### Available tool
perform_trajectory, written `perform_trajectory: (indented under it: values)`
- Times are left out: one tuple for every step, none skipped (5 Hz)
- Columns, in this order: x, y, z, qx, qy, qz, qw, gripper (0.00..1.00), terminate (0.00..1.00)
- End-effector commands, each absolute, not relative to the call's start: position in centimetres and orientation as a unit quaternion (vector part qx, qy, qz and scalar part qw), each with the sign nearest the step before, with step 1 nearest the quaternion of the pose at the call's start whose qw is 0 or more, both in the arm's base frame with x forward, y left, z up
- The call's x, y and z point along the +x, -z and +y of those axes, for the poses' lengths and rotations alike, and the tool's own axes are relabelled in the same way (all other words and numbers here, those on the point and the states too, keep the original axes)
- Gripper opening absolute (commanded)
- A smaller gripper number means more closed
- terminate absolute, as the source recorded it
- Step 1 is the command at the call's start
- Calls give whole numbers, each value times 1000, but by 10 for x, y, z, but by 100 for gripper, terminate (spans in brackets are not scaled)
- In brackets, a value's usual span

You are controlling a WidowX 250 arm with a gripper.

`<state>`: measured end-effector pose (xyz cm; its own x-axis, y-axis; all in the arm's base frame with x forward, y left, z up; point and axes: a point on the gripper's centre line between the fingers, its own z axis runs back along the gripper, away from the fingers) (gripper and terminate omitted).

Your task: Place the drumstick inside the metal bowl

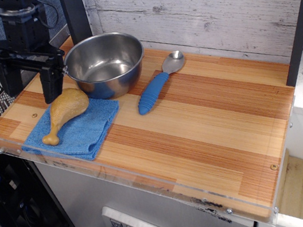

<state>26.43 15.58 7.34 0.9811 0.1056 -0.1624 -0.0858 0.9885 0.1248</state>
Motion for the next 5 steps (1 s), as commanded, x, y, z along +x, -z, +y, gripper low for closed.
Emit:
perform_trajectory:
  values:
    - [272, -56, 154, 63, -37, 108, 991, 100, 0]
    - [273, -41, 154, 68, -36, 127, 989, 100, 0]
    - [273, -31, 157, 69, -41, 141, 987, 100, 0]
    - [274, -29, 157, 70, -42, 144, 986, 100, 0]
    - [273, -28, 156, 73, -43, 141, 986, 0, 0]
